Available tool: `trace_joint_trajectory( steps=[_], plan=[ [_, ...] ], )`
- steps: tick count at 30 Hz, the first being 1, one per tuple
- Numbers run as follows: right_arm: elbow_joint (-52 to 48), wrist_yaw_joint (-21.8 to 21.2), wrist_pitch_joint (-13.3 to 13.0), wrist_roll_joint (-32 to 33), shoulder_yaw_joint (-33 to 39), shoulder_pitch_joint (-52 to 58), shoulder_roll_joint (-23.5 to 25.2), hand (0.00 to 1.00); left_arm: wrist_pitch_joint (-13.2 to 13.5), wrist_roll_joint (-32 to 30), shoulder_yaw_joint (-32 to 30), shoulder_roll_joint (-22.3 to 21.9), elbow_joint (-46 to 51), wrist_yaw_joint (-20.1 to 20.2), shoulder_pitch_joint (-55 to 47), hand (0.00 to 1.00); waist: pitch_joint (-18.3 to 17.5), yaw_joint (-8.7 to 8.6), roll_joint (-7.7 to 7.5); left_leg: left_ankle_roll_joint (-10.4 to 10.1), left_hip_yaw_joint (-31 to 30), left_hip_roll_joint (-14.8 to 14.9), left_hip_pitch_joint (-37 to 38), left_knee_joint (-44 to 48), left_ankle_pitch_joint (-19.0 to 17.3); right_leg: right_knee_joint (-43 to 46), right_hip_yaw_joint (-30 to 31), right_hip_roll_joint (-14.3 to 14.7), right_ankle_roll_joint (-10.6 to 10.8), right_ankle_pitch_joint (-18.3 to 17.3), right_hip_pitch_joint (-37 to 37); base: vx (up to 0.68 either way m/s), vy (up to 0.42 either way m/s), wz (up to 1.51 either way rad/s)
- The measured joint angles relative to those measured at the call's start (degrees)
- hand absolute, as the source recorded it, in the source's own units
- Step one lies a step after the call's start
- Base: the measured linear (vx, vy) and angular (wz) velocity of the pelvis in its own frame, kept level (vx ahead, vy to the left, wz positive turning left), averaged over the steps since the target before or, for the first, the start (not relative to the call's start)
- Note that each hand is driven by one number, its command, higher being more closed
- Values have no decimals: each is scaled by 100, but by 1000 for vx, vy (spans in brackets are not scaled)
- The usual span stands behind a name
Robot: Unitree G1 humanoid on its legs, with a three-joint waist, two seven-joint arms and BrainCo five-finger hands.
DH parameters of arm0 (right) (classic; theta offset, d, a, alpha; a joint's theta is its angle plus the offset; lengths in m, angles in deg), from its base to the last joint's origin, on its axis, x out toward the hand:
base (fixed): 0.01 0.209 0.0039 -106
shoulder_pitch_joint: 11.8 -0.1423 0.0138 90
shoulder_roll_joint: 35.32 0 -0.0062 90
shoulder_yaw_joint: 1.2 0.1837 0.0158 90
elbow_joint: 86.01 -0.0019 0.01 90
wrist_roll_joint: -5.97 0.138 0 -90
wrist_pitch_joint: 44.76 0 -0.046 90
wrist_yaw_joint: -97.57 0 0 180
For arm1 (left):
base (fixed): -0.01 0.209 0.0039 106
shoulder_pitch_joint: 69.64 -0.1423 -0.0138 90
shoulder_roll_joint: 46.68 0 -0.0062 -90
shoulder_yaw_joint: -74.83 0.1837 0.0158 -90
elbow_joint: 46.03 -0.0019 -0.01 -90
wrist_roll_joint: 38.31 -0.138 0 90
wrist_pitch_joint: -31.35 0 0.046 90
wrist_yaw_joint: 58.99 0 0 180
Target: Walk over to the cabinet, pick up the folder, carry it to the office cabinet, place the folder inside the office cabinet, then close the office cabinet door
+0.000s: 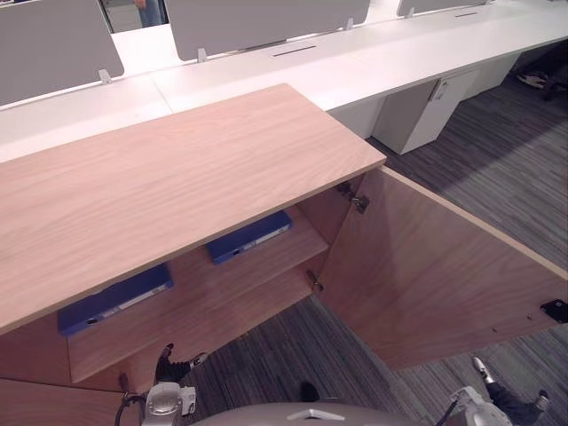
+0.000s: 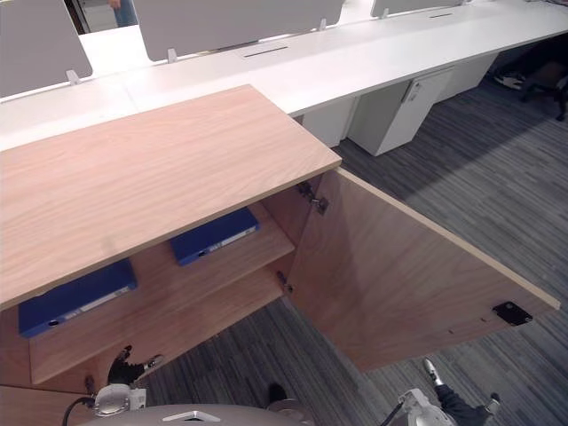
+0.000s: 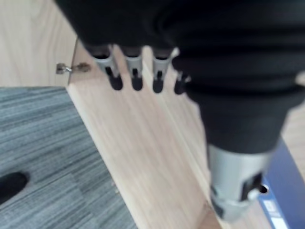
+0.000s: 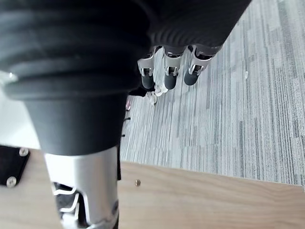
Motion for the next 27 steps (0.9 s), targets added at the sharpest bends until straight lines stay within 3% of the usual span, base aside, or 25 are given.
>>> trace_joint_trajectory(
  steps=[5,8,12,18,27],
  plan=[
    [13,25,-109,299,420,-386,-237,0,0,2,7,6,3,71,-31,0,25,-53,130,22,60,11,-103,203,-144,24,31,-20,0,-32,-71,-9,-36,-7],
    [116,-18,-116,461,444,-653,-615,0,2,2,71,15,3,150,-17,0,65,-79,244,64,64,4,-178,214,-123,27,30,-25,1,-31,-148,-2,-37,-3],
    [648,-279,-146,644,399,-1058,-1318,0,10,2,238,21,2,191,-7,0,148,-90,363,72,46,9,-177,228,-127,15,27,-17,2,-30,-147,-10,-45,-3],
    [1045,-696,-154,647,128,-1262,-1977,0,83,2,443,49,2,345,3,0,256,-169,472,117,-24,8,-191,300,-165,-1,2,-31,2,-31,-117,-41,-47,2],
    [1434,-962,-136,643,-116,-1266,-2549,0,113,2,562,66,2,384,-33,0,280,-314,484,123,-213,-12,-206,302,-159,-78,-169,-78,69,-44,-29,-50,-51,8]
  ],
)
